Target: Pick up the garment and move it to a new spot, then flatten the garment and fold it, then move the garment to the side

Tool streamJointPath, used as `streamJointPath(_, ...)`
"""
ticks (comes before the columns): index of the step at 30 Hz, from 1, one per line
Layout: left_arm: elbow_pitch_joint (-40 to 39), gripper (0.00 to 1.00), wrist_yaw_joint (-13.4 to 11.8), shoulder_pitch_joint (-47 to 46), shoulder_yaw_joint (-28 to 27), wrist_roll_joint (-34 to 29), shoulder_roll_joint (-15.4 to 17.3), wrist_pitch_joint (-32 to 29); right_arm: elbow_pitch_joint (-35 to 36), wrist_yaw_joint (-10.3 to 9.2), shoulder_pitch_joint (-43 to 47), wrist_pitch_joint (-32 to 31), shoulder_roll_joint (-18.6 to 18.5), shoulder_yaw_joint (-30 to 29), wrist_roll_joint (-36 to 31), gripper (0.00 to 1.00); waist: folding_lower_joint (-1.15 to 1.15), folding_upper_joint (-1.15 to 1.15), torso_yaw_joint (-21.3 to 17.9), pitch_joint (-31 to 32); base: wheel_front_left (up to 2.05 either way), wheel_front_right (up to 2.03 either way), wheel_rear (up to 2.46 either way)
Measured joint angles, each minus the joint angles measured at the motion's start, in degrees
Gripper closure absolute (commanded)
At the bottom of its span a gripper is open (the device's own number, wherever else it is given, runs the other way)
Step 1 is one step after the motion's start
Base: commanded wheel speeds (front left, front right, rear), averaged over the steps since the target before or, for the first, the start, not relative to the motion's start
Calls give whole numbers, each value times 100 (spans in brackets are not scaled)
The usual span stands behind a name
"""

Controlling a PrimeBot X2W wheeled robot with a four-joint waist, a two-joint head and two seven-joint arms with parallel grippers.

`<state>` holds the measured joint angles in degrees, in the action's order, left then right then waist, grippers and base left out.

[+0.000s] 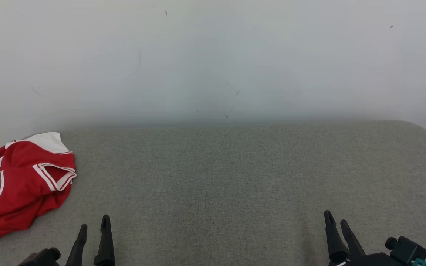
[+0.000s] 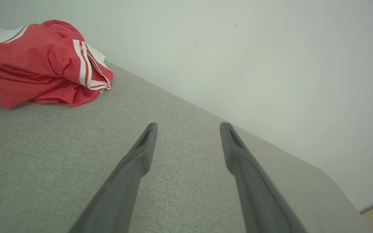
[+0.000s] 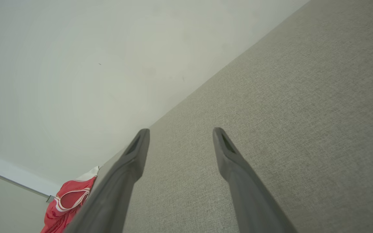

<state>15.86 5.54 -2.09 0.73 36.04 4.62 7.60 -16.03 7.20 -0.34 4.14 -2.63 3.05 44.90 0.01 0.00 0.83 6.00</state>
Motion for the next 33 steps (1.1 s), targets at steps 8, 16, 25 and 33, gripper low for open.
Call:
streamJointPath(8,-5,0,46,32,145,-656,141,138,105,0,94,1,-2,-16,-704,0,0,0,7,36,0,0,0)
streamJointPath(16,-9,0,49,99,221,-1188,141,248,268,1,196,-16,-3,-85,-1661,0,0,0,9,67,0,0,0)
streamJointPath(25,20,0,42,142,266,-1681,148,360,448,10,313,-69,-7,-171,-2121,0,-1,0,8,107,0,0,0)
streamJointPath(33,54,0,24,208,275,-1993,144,447,530,11,404,-58,-8,-180,-2356,0,-1,0,-12,155,0,0,0)
